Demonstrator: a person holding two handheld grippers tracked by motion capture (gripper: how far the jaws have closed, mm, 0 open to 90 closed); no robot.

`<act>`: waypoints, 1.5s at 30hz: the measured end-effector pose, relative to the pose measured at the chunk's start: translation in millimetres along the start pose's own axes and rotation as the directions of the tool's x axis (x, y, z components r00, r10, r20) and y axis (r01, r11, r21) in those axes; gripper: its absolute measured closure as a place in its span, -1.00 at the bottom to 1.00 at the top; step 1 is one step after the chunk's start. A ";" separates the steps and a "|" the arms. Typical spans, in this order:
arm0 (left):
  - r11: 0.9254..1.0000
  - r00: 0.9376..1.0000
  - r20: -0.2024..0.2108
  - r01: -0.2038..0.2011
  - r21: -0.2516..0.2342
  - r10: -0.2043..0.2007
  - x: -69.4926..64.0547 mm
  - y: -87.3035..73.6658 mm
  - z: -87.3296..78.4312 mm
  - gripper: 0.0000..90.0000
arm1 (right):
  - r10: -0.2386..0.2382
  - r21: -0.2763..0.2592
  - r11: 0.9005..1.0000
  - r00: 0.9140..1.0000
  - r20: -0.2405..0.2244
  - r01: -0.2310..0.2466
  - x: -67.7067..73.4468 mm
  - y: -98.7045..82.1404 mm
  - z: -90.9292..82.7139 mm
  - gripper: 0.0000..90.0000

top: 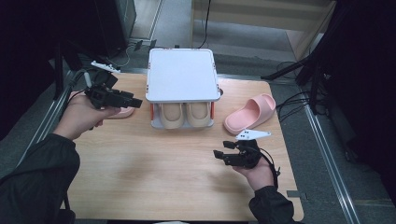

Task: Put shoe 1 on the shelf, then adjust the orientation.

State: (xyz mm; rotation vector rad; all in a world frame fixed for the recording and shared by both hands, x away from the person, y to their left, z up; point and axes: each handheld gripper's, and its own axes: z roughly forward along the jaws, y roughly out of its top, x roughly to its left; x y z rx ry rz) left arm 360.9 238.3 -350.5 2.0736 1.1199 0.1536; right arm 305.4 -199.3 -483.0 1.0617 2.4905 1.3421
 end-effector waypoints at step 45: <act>0.969 0.935 -0.269 0.247 0.030 -0.230 119.4 -63.3 75.5 0.99 | -0.024 0.017 1.000 0.999 -0.030 0.025 -0.6 12.1 14.4 0.01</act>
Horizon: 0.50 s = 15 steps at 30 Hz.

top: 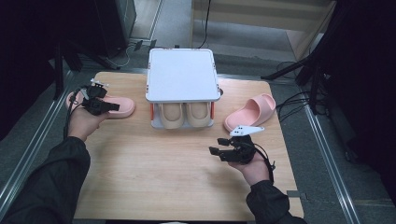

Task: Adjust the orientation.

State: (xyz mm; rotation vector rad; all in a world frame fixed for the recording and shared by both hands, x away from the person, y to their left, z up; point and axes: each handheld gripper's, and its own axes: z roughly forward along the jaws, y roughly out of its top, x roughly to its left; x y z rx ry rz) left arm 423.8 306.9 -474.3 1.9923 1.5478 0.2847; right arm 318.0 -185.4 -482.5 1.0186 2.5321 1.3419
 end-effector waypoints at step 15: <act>0.998 0.994 -0.087 0.068 0.003 -0.068 28.9 -5.3 14.8 0.99 | 0.002 0.003 1.000 1.000 0.021 -0.002 0.7 -6.9 -5.5 -0.01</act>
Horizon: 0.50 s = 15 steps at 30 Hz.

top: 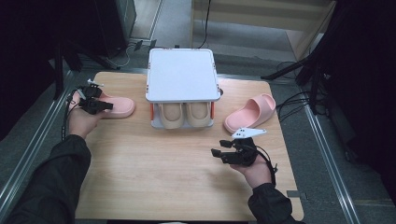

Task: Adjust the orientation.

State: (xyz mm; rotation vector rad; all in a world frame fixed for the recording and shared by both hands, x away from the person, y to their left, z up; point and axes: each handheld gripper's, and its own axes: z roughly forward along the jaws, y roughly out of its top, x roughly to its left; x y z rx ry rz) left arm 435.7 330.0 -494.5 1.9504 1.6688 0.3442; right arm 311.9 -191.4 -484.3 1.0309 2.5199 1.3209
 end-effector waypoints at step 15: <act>0.999 0.999 0.017 0.032 -0.010 -0.032 13.2 -19.5 -7.9 0.99 | 0.009 0.013 1.000 1.000 0.018 -0.009 -0.6 -3.5 -2.6 -0.03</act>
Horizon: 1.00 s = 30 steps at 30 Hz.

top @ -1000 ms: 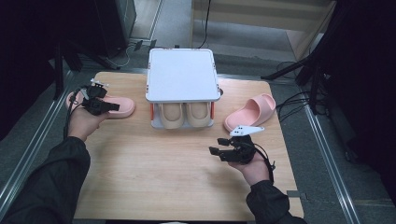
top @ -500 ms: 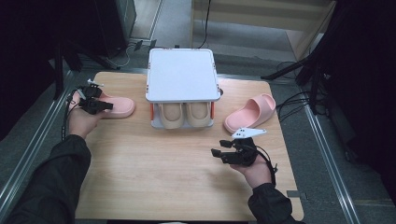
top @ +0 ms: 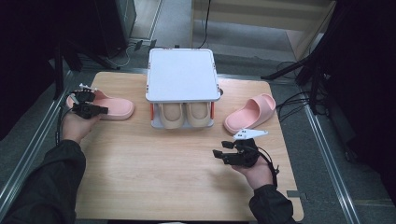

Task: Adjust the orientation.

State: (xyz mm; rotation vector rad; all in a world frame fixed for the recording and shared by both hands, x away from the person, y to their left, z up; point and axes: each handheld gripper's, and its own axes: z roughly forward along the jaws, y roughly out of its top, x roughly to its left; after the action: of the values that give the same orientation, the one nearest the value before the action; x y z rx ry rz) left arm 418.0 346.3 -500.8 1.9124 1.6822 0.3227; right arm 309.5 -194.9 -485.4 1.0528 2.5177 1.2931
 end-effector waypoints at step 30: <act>1.000 0.999 0.039 0.015 -0.006 -0.014 20.4 -41.8 -32.4 0.97 | -0.031 0.012 0.999 1.000 0.000 0.031 3.9 5.8 8.0 -0.03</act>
State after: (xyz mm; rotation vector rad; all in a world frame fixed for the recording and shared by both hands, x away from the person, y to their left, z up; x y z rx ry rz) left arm 369.9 376.2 -501.5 1.8893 1.6672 0.2830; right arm 312.8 -184.8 -485.3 1.0112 2.5348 1.2715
